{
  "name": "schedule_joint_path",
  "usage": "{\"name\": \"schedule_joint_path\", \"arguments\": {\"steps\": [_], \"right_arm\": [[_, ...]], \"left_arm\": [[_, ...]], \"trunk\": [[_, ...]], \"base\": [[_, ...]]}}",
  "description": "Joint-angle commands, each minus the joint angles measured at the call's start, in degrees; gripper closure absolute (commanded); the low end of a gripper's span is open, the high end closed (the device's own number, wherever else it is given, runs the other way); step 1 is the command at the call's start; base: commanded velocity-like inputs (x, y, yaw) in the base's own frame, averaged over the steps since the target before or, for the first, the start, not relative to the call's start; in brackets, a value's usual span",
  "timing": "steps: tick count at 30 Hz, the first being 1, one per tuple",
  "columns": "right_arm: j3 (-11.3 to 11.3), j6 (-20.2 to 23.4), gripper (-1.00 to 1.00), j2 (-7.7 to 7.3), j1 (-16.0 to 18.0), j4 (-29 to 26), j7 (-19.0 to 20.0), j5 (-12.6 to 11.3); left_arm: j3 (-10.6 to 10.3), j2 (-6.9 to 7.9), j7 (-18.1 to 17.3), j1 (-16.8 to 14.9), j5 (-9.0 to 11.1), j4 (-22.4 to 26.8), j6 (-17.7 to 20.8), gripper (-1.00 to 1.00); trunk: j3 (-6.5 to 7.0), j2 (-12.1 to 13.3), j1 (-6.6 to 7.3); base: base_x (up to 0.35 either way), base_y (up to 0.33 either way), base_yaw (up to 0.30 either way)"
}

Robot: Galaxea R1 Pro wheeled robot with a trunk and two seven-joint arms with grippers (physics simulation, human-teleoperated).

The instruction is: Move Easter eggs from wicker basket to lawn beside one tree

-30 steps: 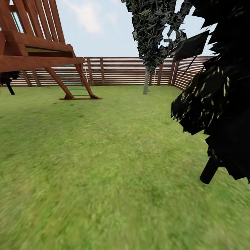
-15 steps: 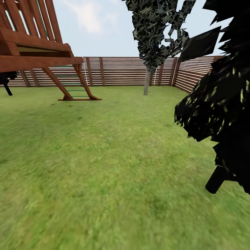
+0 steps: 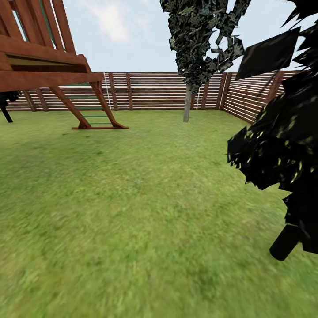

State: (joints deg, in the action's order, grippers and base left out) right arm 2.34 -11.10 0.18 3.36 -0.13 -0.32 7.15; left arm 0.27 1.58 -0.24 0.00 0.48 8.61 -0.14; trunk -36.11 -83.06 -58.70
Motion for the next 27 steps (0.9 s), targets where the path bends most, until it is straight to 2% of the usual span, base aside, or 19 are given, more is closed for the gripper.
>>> {"name": "schedule_joint_path", "arguments": {"steps": [1, 27], "right_arm": [[0.2, -0.1, -1.00, 0.00, 0.0, 0.0, 0.0, 0.2], [0.2, -0.1, -1.00, 0.00, 0.1, 0.0, 0.0, 0.2]], "left_arm": [[0.0, 0.00, 0.0, 0.0, 0.0, 0.0, 0.0, -1.00], [0.0, 0.00, 0.0, 0.0, 0.0, 0.0, 0.0, -1.00]], "trunk": [[-0.04, 0.0, -0.03], [-0.04, 0.0, -0.03]], "base": [[0.323, 0.000, 0.000], [0.323, 0.000, 0.000]]}}
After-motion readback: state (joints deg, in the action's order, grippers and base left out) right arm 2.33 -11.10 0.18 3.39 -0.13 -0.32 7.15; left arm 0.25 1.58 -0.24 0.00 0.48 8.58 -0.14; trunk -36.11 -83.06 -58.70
